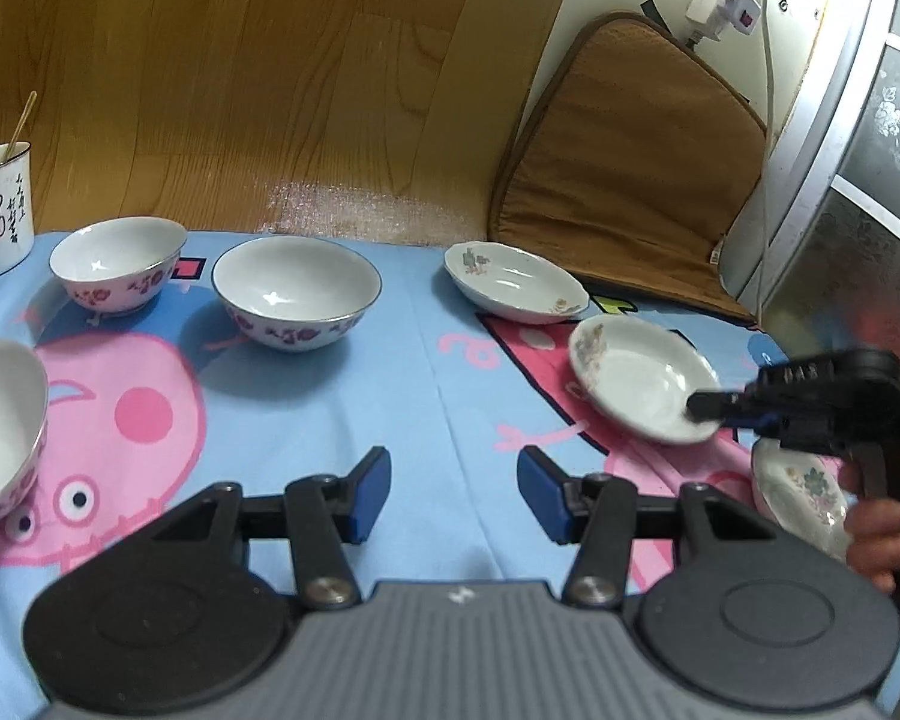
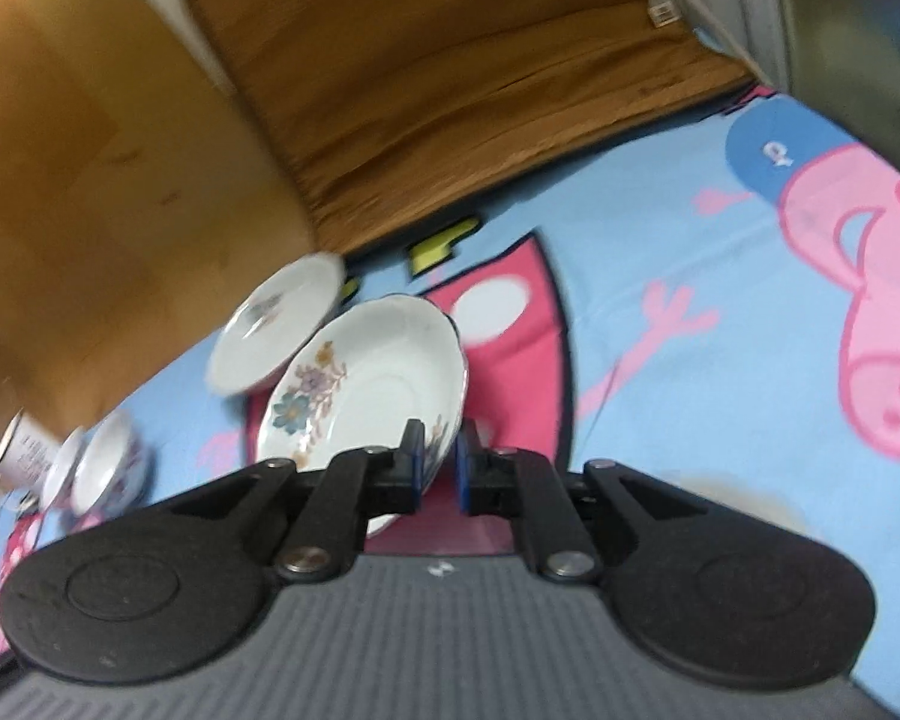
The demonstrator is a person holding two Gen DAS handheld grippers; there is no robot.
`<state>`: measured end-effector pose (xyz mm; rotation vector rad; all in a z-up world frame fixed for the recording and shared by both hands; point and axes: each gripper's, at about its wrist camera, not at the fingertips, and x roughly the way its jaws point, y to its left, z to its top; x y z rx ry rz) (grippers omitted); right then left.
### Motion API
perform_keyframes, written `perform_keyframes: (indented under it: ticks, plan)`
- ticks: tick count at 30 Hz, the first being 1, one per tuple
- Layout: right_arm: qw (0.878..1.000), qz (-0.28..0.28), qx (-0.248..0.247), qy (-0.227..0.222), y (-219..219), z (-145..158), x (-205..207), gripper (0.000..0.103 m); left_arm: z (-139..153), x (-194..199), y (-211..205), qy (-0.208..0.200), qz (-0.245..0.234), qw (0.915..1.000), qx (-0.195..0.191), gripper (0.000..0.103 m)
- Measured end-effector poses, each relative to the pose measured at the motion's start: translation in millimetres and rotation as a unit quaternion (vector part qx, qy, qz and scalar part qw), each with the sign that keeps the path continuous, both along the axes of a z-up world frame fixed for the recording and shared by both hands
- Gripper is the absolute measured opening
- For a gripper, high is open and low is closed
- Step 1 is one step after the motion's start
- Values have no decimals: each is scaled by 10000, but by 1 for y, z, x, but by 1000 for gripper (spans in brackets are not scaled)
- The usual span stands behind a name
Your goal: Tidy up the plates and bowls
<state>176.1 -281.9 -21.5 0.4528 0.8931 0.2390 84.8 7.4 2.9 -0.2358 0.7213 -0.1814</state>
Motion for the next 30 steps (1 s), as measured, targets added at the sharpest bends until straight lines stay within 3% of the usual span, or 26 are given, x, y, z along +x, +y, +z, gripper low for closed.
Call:
perform_keyframes:
  ticks: [5, 10, 12, 16, 20, 26, 30]
  plan:
    - [9971, 615, 391, 231, 20, -5, -32, 13, 1, -7, 3, -23, 32, 10000, 2, 48]
    - [9893, 1363, 497, 156, 49, 1, -67, 13, 4, -18, 12, -26, 131, 9999, 44, 48]
    - [9856, 1653, 346, -3, 64, 3, -83, 13, 4, -22, 15, -11, 176, 9998, 56, 48]
    - [9776, 1875, -492, -819, 84, 16, -112, 22, 3, -29, 20, 26, 228, 9997, 101, 48]
    - [9768, 1614, -646, -1252, 80, 17, -127, 36, 1, -35, 26, 58, 275, 9996, 95, 48]
    - [9818, 798, -356, -1688, 68, 7, -140, 38, -3, -38, 33, 114, 309, 9994, 64, 48]
    - [9849, 567, -176, -1629, 65, 1, -143, 38, -3, -39, 33, 124, 257, 9996, 82, 48]
